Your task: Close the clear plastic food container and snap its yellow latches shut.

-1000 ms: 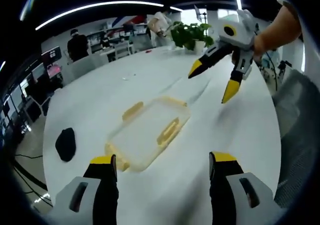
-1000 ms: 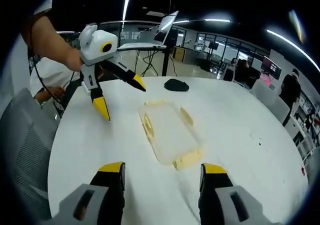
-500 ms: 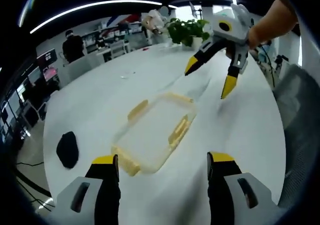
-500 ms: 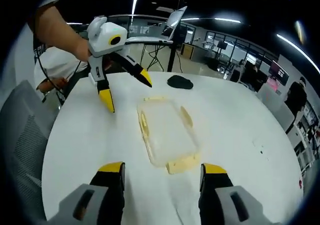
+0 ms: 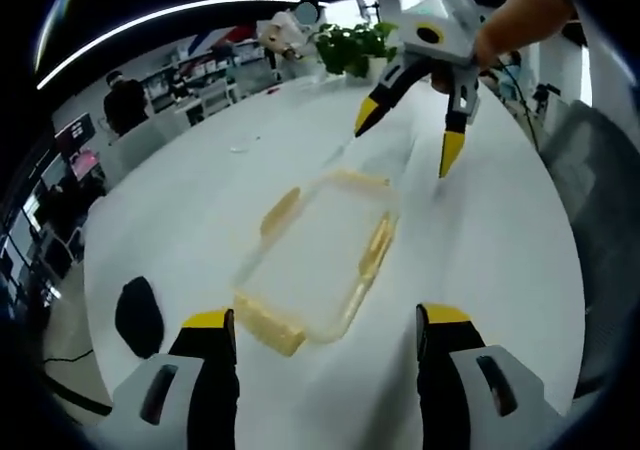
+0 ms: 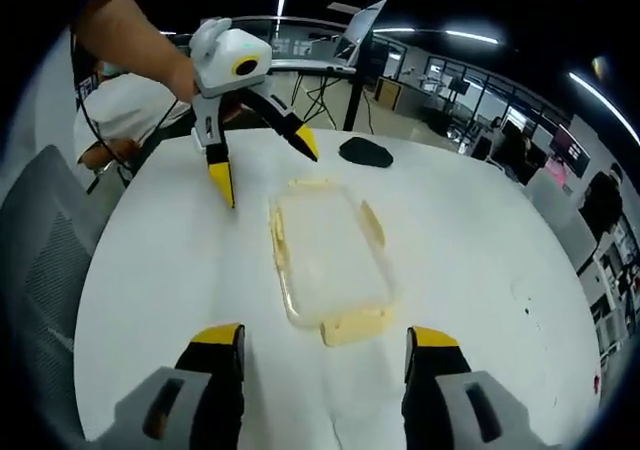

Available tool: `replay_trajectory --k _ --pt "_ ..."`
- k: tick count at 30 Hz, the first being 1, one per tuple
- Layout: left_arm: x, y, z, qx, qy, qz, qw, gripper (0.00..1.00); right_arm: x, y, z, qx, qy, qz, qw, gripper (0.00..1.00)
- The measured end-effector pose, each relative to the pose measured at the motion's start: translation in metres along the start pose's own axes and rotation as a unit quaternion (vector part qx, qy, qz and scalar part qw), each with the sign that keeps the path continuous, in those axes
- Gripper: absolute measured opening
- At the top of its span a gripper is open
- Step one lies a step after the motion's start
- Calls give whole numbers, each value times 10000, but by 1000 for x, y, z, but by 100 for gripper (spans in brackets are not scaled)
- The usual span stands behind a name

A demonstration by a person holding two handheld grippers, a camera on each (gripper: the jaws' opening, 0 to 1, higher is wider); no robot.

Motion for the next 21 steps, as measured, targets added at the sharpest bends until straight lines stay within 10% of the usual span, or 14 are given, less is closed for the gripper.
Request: replay_trajectory --k 21 --pt "-11 -5 21 -581 -327 261 9974 64 -16 -1 -14 329 202 314 9988 59"
Point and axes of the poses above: the point that each gripper's makers call its tool centre point, and the gripper's own axes: x roughly backward along the fingers, z roughly to its left, y roughly out of its top, the point moved 3 cm from there along x, roughly backward along the fingers, and after that the axes turned 1 degree about -y, right-handed, at the moved point
